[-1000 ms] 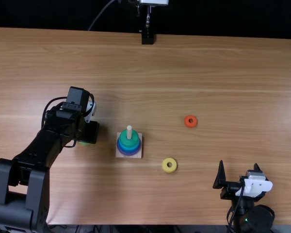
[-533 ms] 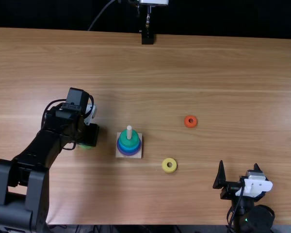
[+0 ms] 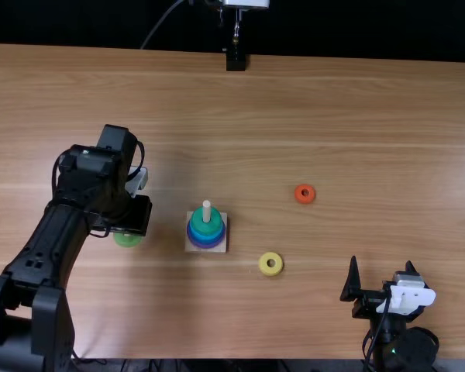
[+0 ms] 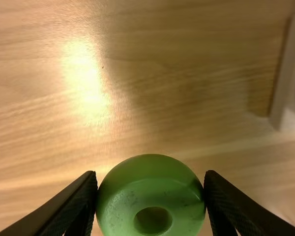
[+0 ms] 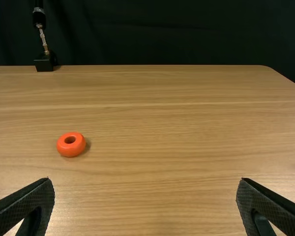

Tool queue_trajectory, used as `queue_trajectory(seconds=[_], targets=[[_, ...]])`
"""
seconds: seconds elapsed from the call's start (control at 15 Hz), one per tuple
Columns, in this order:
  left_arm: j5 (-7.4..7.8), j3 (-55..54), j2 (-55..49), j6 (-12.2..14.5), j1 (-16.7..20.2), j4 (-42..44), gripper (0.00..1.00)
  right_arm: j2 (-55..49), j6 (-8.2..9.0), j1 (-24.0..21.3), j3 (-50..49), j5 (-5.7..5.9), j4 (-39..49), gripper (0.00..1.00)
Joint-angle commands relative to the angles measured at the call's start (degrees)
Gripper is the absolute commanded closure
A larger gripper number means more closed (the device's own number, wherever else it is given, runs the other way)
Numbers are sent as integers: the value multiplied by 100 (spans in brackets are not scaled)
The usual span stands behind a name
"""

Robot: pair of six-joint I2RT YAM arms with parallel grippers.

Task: Build the Hanoi tower: stack the rings onto the peg from bottom to top in this color order: purple, dark blue, light blue, dark green, light green, yellow, orange.

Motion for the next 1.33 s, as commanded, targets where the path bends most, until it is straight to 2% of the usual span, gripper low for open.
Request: queue_trajectory(seconds=[0.0, 0.27, 0.67, 1.07, 1.27], targets=[[27, 394, -186, 14, 64, -129, 100, -73, 20, -70, -370, 63, -405, 0], [59, 1299, -186, -49, 2, -582, 100, -73, 20, -70, -370, 63, -405, 0], [59, 2415, -150, -935, -613, -709, 100, -73, 20, -79, -370, 63, -405, 0], [101, 2978, -98, -1821, -1158, -804, 100, -73, 20, -70, -370, 63, -405, 0], [111, 2995, -80, -2053, -1395, -804, 100, -73, 20, -70, -370, 63, -405, 0]])
